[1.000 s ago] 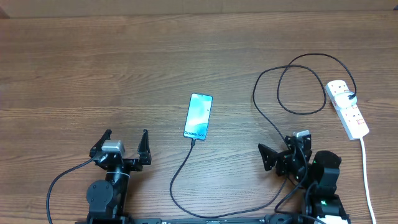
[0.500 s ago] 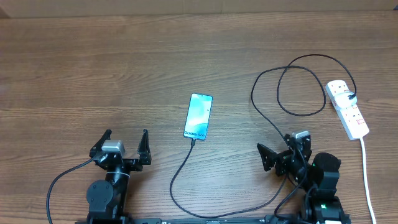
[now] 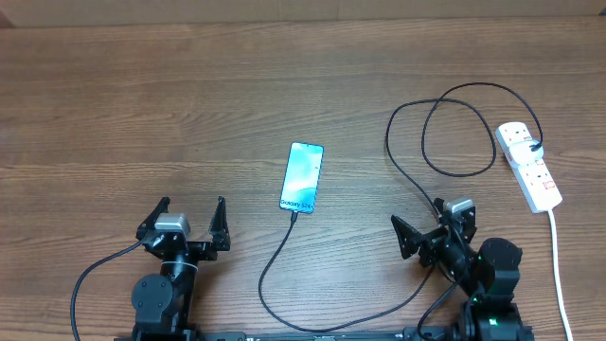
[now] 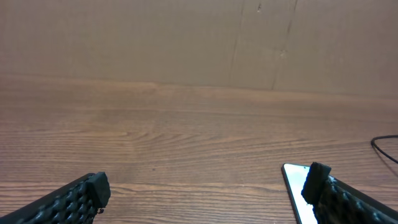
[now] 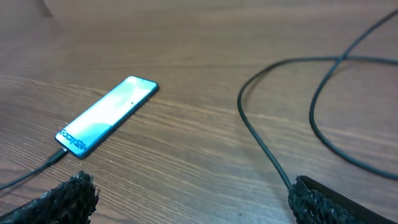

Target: Plug charger to phone and switch on socket

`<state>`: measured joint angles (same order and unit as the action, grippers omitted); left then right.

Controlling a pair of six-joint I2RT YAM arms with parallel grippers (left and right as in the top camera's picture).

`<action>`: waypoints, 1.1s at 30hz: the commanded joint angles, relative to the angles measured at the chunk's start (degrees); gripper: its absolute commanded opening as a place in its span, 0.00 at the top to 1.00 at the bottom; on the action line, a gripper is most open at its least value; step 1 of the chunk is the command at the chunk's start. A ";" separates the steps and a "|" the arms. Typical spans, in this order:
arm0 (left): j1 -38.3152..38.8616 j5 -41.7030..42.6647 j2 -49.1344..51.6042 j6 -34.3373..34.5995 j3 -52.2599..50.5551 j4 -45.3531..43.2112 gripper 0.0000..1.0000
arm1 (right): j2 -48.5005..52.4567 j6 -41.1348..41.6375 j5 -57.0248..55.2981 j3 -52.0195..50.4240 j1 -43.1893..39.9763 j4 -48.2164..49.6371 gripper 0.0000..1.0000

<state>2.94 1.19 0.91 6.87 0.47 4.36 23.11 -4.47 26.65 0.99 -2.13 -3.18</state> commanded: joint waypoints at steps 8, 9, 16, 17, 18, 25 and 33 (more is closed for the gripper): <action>-0.35 -0.33 -0.66 -1.07 -0.20 0.11 0.00 | -11.67 0.11 -0.02 -0.57 0.52 0.04 0.00; -0.35 -0.33 -0.66 -1.09 -0.20 0.11 0.00 | -13.16 0.11 -0.04 -0.57 0.52 0.04 0.00; -0.35 -0.33 -0.66 -1.09 -0.20 0.11 0.01 | -22.84 0.11 -0.22 -0.57 0.52 0.07 0.00; -0.35 -0.33 -0.66 -1.09 -0.20 0.11 0.01 | -22.97 0.11 -0.17 -0.55 0.52 0.55 0.00; -0.35 -0.33 -0.66 -1.07 -0.20 0.11 0.00 | -22.99 0.11 -0.20 -0.55 0.52 0.46 0.00; -0.35 -0.33 -0.66 -1.09 -0.20 0.11 0.01 | -22.99 0.11 -0.20 -0.55 1.36 0.24 0.00; -0.35 -0.31 -0.66 -1.09 -0.20 0.11 0.00 | -22.99 0.11 -0.20 -0.55 1.60 0.24 0.00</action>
<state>2.94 1.19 0.91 6.87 0.47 4.36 0.69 -4.49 26.61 0.99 -0.97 -3.05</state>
